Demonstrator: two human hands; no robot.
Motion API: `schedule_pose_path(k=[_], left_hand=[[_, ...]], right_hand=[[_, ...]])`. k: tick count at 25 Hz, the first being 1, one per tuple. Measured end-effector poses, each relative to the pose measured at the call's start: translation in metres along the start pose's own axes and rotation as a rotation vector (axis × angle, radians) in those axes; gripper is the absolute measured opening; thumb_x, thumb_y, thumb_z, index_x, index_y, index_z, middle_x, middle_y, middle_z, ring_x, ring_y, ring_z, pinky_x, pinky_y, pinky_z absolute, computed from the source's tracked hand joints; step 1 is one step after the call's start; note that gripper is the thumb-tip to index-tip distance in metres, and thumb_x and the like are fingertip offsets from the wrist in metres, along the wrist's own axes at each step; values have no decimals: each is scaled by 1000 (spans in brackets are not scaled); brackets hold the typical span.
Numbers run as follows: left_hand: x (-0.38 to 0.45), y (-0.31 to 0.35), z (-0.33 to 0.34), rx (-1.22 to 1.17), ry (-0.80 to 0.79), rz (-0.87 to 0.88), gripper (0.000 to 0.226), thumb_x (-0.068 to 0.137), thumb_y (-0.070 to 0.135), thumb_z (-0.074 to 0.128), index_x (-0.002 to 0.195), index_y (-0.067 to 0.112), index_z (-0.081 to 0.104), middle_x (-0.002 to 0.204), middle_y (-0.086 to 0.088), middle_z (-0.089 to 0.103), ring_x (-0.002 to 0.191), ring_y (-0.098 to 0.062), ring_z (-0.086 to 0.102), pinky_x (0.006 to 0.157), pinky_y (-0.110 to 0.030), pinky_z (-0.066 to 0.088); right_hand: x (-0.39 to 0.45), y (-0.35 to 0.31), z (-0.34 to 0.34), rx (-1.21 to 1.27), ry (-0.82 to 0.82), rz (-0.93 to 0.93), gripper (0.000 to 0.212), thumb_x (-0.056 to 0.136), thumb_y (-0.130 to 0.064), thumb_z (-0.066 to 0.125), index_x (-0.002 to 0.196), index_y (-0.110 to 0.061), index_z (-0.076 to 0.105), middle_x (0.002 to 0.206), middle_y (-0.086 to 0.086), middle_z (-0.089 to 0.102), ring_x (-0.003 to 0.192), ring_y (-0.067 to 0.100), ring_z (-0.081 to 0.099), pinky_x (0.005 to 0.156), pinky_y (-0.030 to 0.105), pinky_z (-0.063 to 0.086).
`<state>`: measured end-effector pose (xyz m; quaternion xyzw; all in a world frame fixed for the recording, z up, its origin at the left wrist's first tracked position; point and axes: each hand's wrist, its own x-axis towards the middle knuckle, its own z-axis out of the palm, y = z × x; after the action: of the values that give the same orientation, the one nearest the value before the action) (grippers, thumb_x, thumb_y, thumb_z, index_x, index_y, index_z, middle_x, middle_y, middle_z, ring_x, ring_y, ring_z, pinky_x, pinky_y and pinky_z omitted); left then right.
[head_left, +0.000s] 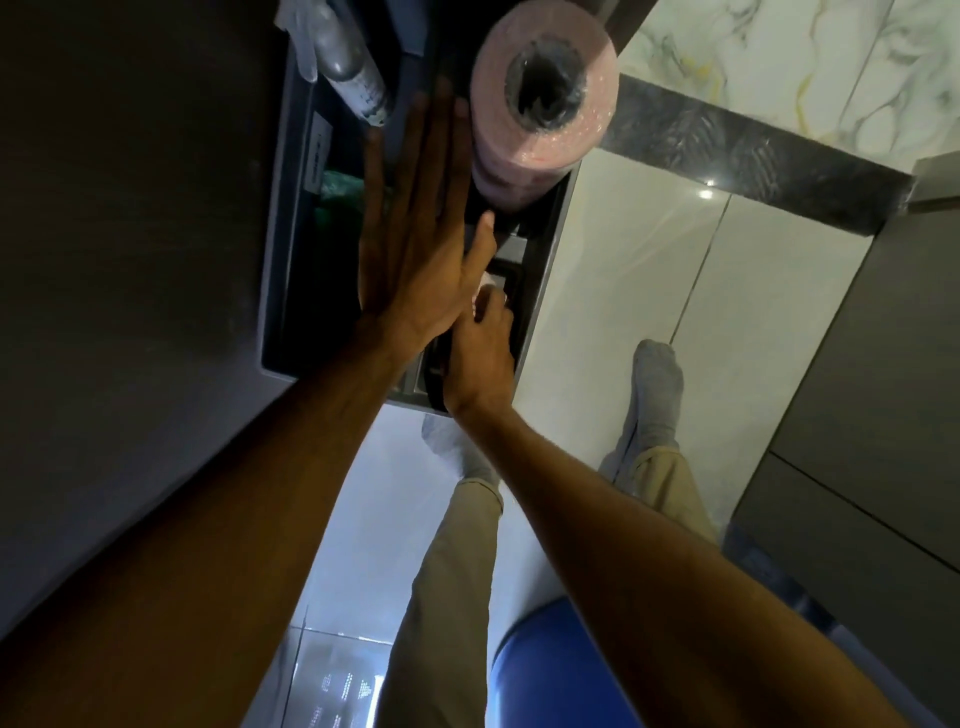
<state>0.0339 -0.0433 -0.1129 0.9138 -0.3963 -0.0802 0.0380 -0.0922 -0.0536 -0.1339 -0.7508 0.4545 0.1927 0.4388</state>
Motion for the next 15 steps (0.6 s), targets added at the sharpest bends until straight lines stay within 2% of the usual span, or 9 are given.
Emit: schedule_pose_path(k=[2, 4, 7, 9, 11, 12, 13, 15], left_hand=[[-11, 3, -21, -28, -96, -26, 84, 110, 55, 39, 173, 9, 11, 182, -22, 14, 169, -37, 13, 138, -63, 12], [-34, 12, -54, -2, -118, -101, 82, 112, 56, 32, 174, 10, 5, 183, -21, 8, 170, -37, 8, 138, -62, 12], [-75, 35, -102, 55, -170, -169, 72, 116, 50, 13, 174, 9, -1, 183, -21, 0, 170, -38, 3, 137, -63, 14], [-93, 62, -122, 59, -191, -120, 68, 117, 43, 20, 172, 4, 13, 181, -24, 11, 168, -41, 12, 133, -66, 26], [-107, 94, -127, 68, -183, -42, 65, 115, 39, 34, 168, 1, 31, 177, -25, 25, 165, -44, 26, 128, -66, 36], [-108, 118, -129, 50, -189, 2, 64, 113, 37, 36, 166, 1, 35, 176, -24, 29, 163, -44, 31, 128, -64, 35], [-105, 144, -129, 17, -205, 28, 63, 113, 36, 35, 166, 3, 36, 175, -24, 32, 162, -43, 34, 131, -60, 29], [-90, 195, -120, -7, -305, 92, 61, 114, 37, 27, 164, 5, 42, 172, -23, 38, 160, -43, 37, 133, -57, 23]], right_hand=[[-24, -14, -21, 112, -17, 20, 39, 120, -36, 48, 151, -13, 54, 138, 13, 65, 118, 21, 63, 90, 11, 56], [-55, -24, -60, 224, -84, -5, 39, 117, -32, 57, 151, -13, 58, 138, 2, 66, 119, 15, 64, 89, 3, 49], [-88, -30, -135, 391, -93, -59, 27, 117, -25, 57, 143, -21, 63, 121, -22, 62, 114, -2, 67, 89, -6, 46], [-99, -19, -189, 399, -95, -103, 27, 114, -29, 61, 141, -27, 63, 126, -23, 65, 114, -9, 66, 95, -3, 48], [-99, -3, -236, 367, -138, -150, 51, 106, -50, 66, 146, -19, 64, 136, -6, 71, 123, 6, 70, 100, 3, 48], [-94, 12, -263, 347, -146, -163, 60, 102, -60, 65, 146, -19, 64, 137, 0, 71, 125, 15, 71, 100, 3, 48], [-84, 30, -286, 350, -144, -162, 59, 102, -64, 64, 144, -22, 64, 137, 2, 71, 127, 18, 71, 99, 2, 48], [-52, 76, -326, 398, -106, -109, 47, 105, -54, 64, 143, -26, 63, 139, 4, 71, 130, 20, 70, 105, 8, 52]])
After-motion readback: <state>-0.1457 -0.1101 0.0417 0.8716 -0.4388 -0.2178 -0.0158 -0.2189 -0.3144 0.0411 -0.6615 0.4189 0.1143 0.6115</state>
